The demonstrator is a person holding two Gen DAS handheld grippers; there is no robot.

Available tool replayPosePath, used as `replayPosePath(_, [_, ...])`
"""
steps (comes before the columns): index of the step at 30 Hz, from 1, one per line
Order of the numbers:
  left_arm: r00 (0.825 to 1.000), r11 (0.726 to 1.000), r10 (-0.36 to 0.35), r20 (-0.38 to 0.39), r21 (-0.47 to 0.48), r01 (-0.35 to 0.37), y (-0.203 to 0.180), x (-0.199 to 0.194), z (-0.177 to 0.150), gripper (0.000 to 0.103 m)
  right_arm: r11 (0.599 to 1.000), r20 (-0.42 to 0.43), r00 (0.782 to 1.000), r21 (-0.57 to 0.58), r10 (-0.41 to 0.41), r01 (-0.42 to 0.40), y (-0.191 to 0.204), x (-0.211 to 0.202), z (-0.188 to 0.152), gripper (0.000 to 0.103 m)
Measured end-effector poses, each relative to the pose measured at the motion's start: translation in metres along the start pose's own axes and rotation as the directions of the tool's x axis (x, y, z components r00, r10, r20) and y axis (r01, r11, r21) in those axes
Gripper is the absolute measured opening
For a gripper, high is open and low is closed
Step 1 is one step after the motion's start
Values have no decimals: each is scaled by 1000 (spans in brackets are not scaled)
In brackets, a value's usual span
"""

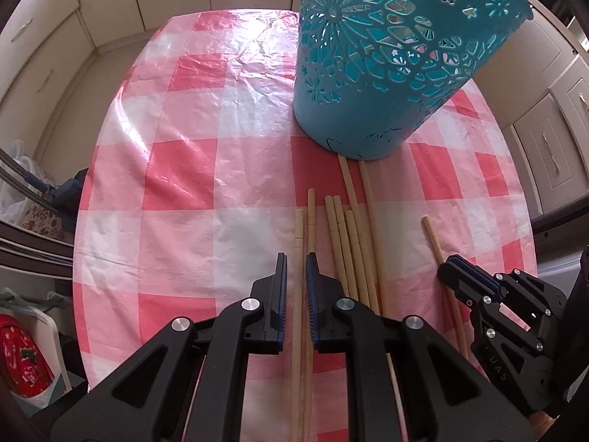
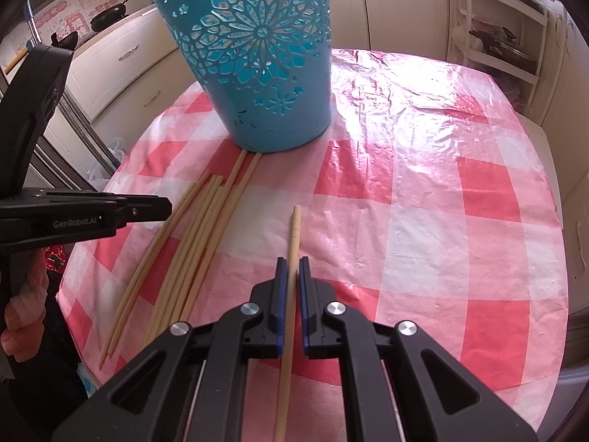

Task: Organize utensils
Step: 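Lift the stick with the left gripper over the teal basket and open it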

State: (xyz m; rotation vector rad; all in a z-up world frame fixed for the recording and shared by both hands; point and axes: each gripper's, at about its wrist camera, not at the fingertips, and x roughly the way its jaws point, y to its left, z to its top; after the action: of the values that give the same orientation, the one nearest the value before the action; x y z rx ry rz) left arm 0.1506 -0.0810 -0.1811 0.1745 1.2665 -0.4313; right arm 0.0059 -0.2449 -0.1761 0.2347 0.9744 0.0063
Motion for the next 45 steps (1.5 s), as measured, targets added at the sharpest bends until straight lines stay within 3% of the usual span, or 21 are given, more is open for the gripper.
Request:
replayPosePath(15, [993,990,116,-20,82,-114,-25,10,-1,8,1000,-2,1000,4,4,-4,0,-1,0,7])
replayPosePath(22, [997,996,69,-38,59,-67,-22,7,5,5,1000,-2,1000,11,11,-11,-1,-1,0,7])
replayPosePath(25, [997,1000,-15,75,25,13,-13,-28,8,5,1000,-2,1000,16,18,-18,-3,-1,0,7])
replayPosePath(27, [969,995,-104,225,29,100,-10,-71,11,5,1000,-2,1000,19,19,-19,-4,-1,0,7])
replayPosePath(29, [920,989,-150,361,59,138,-12,-114,16,5,1000,0,1000,18,15,-15,-3,0,0,7])
replayPosePath(31, [840,975,-219,497,87,203,-13,-159,28,5,1000,1,1000,16,12,-12,-3,0,0,7])
replayPosePath(32, [788,971,-237,568,103,218,-15,-181,34,5,1000,1,1000,16,12,-12,-3,0,0,7])
replayPosePath(34, [705,968,-246,665,128,218,-21,-211,50,5,1000,3,1000,17,13,-13,-3,0,0,7])
replayPosePath(35, [653,973,-225,723,128,194,-28,-224,60,5,1000,4,1000,17,13,-13,-3,-1,-1,7])
replayPosePath(37, [571,986,-156,806,96,134,-43,-238,78,5,1000,8,1000,18,16,-16,-3,-1,-1,7])
replayPosePath(39, [514,996,-81,854,46,80,-55,-236,96,5,1000,11,1000,18,19,-19,-4,-1,-1,7])
replayPosePath(40, [498,998,-46,866,18,61,-60,-230,106,5,1000,13,1000,15,22,-22,-4,-1,-1,7])
replayPosePath(42, [490,999,7,872,-29,39,-67,-211,125,5,999,14,999,15,29,-29,-6,-1,-2,7])
replayPosePath(45, [513,997,60,856,-79,15,-69,-178,139,5,999,14,999,18,39,-39,-8,-2,-2,7])
